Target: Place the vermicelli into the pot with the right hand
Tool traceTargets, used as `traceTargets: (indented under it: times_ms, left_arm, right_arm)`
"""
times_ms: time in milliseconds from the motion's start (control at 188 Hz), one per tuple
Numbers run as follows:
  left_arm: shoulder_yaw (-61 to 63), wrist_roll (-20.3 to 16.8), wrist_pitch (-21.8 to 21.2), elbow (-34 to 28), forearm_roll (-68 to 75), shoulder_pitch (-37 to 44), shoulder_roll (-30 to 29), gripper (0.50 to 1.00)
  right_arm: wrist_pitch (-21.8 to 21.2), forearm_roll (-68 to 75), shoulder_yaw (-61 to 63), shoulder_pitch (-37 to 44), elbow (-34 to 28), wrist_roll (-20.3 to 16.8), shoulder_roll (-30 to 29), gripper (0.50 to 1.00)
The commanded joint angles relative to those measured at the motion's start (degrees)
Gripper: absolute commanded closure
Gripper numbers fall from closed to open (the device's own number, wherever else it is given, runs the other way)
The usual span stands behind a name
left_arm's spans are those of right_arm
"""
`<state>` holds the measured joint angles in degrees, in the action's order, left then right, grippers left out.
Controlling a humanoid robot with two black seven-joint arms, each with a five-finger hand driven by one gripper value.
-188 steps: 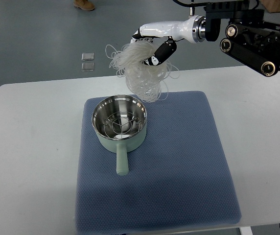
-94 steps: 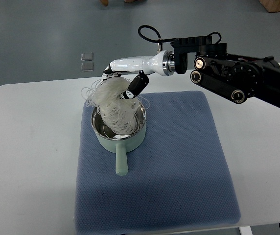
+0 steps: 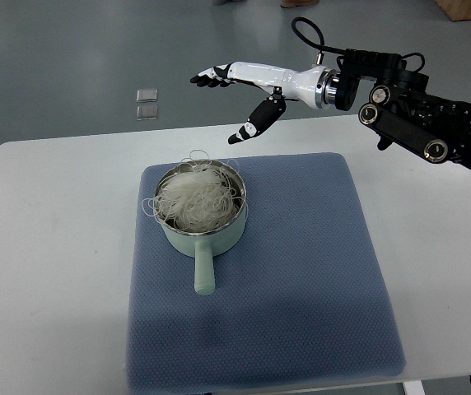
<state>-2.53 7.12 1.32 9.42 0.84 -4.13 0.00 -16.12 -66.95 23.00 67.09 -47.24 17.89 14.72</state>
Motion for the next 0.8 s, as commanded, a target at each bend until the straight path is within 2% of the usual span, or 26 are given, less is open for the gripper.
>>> traceTargets:
  times_ms: [0,80,85,138,192,197,208,394,682,793]
  left_arm:
    - [-0.02,0.0,0.0,-0.01,-0.05,0.0,0.0,0.5]
    - [-0.11,0.0,0.0,-0.01,-0.05,0.0,0.0,0.5]
    - [-0.11,0.0,-0.09,-0.01,-0.05,0.0,0.0,0.5]
    - [-0.11,0.0,-0.09,0.07,-0.04,0.0,0.0,0.5]
    - [-0.11,0.0,-0.09,0.07,-0.05,0.0,0.0,0.5]
    - [-0.11,0.0,-0.09,0.07,-0.05,0.08,0.0,0.5]
    - [-0.11,0.0,0.0,0.07,-0.05,0.08,0.0,0.5]
    - [-0.11,0.0,-0.09,0.07,-0.05,0.08,0.0,0.5]
    - [-0.11,0.0,-0.09,0.07,-0.05,0.08,0.0,0.5]
    - [-0.11,0.0,-0.09,0.07,-0.05,0.08,0.0,0.5]
  right_arm:
    - [0.47,8.5,6.62,-5.3,3.29,-3.56,0.75,0.597]
    - [0.91,11.58,8.99,-6.89,4.87,-4.18,0.39,0.597]
    - [1.78,17.06,12.3,-9.24,7.48,-4.96,0.22,0.597]
    - [2.76,23.08,14.97,-11.54,10.05,-5.93,0.04,0.597]
    - [2.76,23.09,14.97,-11.54,10.06,-5.94,0.04,0.597]
    - [3.89,29.61,16.62,-13.28,11.97,-6.63,-0.13,0.597]
    - [4.16,31.25,16.99,-13.65,12.34,-6.64,-0.13,0.597]
    - [7.68,50.59,17.08,-16.82,14.54,-6.73,-0.92,0.597]
    - [8.03,59.39,17.61,-19.63,14.54,-6.55,-0.92,0.595]
    - [8.03,59.56,17.69,-20.42,14.54,-5.94,-0.92,0.574]
